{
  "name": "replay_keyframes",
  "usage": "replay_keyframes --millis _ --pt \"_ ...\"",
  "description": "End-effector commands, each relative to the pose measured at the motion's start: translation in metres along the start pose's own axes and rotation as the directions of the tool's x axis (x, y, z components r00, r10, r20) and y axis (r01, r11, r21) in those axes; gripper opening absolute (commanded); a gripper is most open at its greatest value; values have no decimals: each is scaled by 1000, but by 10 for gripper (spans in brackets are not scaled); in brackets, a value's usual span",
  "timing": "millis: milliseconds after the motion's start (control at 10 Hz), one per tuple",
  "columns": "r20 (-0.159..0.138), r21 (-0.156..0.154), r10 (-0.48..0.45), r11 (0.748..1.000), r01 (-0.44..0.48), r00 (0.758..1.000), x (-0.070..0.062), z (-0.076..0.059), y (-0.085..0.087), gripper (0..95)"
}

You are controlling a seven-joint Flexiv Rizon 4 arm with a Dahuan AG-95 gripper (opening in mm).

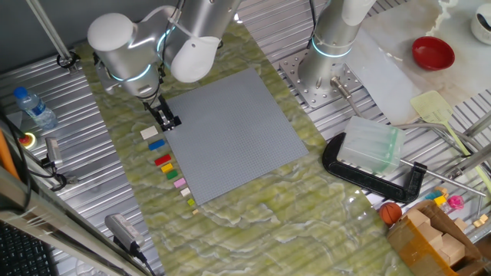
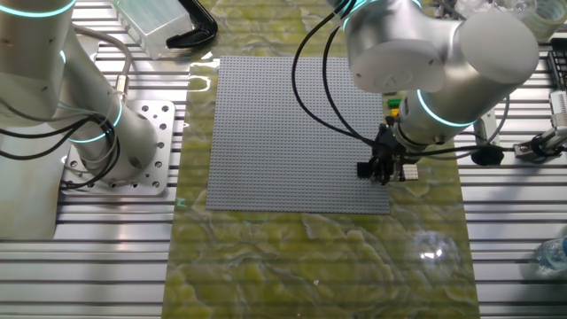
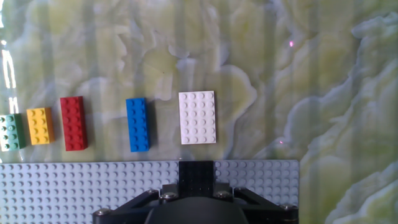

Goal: Build with small Lego blocks

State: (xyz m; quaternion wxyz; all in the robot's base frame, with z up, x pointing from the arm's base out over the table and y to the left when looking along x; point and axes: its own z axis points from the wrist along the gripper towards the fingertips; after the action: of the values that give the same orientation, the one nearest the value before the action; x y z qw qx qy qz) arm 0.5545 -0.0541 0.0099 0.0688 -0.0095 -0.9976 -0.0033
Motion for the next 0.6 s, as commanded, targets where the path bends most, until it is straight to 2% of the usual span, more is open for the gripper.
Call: replay_keyframes --millis 100,600 --pt "-1 -1 0 1000 0 1000 -2 12 0 0" --pt "-6 -1 0 1000 0 1000 -1 16 -1 0"
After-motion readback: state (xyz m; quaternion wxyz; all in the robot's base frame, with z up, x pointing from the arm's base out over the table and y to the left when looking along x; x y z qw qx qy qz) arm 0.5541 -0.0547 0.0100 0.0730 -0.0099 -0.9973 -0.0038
